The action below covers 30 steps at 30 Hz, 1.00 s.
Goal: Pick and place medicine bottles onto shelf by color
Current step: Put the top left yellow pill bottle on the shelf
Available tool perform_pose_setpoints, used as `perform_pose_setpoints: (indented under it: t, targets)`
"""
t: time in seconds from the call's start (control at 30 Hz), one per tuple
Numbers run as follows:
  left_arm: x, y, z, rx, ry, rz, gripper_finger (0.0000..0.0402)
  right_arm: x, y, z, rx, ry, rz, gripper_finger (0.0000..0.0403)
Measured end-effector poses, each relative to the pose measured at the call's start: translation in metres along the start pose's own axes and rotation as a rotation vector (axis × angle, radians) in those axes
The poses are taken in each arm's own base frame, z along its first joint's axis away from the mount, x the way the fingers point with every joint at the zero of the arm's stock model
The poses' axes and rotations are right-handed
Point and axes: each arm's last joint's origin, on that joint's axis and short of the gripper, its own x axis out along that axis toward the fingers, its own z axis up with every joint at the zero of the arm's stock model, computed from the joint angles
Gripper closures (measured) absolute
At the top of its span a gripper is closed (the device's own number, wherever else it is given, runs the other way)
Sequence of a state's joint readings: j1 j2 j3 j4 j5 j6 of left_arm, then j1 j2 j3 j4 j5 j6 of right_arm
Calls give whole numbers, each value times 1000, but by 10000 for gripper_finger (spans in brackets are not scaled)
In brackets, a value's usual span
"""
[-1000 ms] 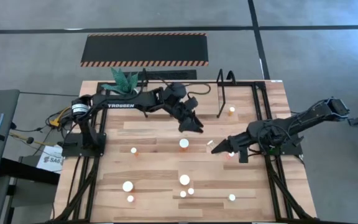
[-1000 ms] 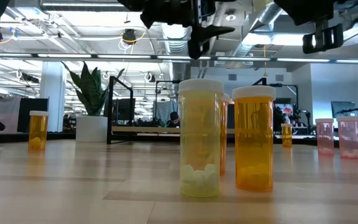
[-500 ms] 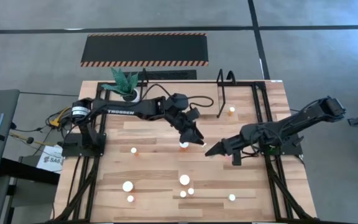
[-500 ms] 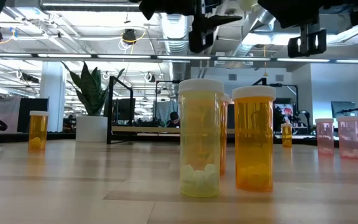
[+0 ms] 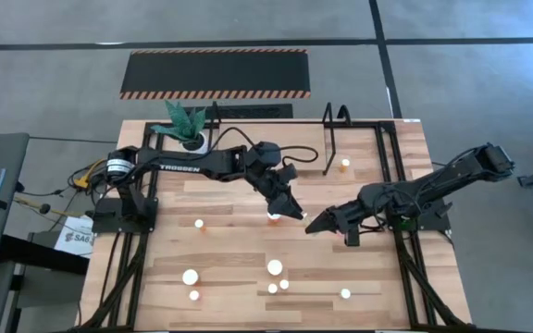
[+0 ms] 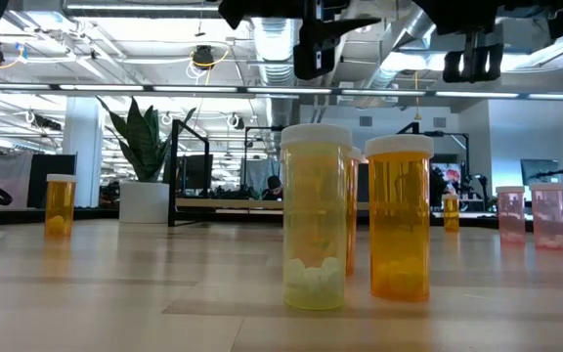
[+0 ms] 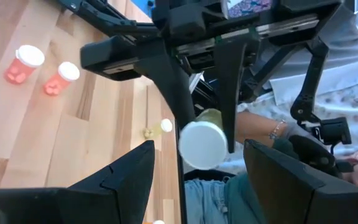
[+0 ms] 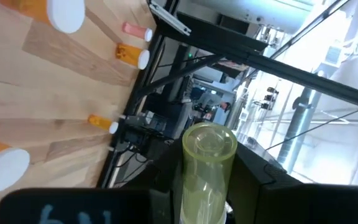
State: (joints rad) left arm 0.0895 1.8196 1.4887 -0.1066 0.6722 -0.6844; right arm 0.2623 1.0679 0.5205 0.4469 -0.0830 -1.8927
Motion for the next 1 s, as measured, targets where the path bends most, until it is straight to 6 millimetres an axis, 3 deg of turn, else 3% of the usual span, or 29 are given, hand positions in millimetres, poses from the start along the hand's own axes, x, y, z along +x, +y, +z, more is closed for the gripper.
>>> perform_pose_setpoints:
  t: [1.0]
  targets:
    - [11,-16,-5,32,-8,-64,168,10,-11,-2,-24,-77,-2,295]
